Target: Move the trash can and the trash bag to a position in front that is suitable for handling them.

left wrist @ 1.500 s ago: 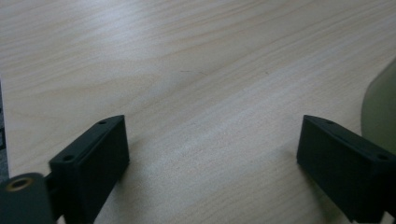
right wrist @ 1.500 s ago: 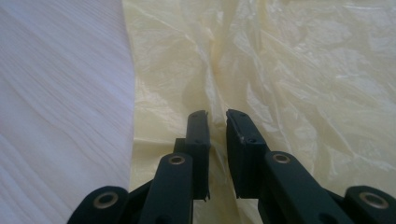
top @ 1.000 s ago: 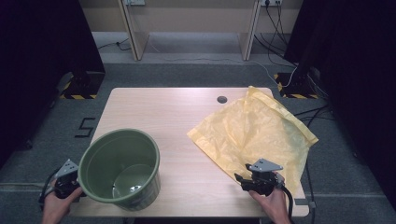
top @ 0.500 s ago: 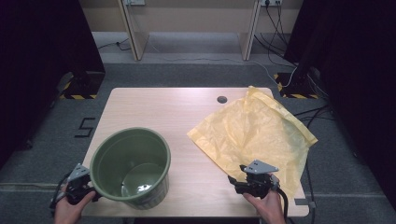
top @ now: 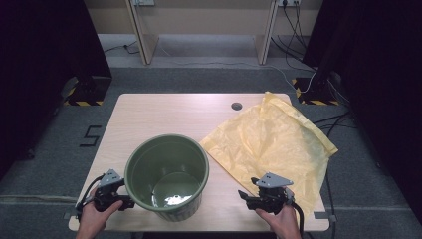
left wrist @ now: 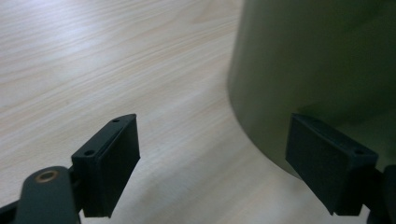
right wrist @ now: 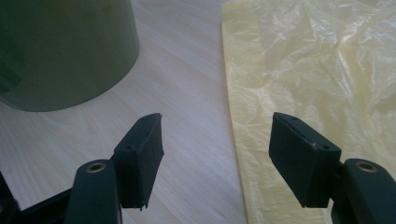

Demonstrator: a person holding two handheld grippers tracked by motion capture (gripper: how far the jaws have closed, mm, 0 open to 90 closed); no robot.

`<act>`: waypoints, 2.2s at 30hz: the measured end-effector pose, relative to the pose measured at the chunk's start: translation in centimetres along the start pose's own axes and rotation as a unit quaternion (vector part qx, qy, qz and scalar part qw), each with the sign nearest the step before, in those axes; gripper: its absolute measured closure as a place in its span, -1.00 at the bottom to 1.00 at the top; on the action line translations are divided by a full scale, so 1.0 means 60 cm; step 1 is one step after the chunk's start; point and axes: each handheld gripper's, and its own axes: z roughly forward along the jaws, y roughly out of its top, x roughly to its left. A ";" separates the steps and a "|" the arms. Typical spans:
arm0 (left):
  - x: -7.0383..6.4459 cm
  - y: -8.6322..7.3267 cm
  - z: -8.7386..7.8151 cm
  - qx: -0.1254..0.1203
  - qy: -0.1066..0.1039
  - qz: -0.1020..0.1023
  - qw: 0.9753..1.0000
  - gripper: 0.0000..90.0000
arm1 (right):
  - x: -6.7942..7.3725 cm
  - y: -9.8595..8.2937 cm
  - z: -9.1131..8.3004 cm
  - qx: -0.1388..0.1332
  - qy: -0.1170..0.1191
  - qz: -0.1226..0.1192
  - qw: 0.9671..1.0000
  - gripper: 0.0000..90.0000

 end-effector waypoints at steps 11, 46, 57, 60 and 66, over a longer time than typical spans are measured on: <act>-0.032 0.022 0.021 0.003 -0.028 0.035 0.999 -0.63 | 0.015 0.009 0.017 -0.001 0.016 -0.007 1.000 -0.22; 0.023 0.102 0.115 -0.034 0.030 -0.014 0.999 -0.55 | 0.005 0.102 0.109 -0.013 0.022 -0.034 0.999 -0.20; 0.055 0.122 0.129 -0.043 0.042 -0.030 0.998 -0.49 | -0.007 0.124 0.140 -0.018 0.015 -0.016 1.000 -0.21; 0.064 0.121 0.134 -0.048 0.037 -0.046 0.997 -0.51 | -0.008 0.131 0.145 -0.018 0.009 -0.017 1.000 -0.21; 0.067 0.122 0.139 -0.056 0.046 -0.052 0.996 -0.48 | -0.013 0.139 0.154 -0.024 0.002 -0.009 1.000 -0.22</act>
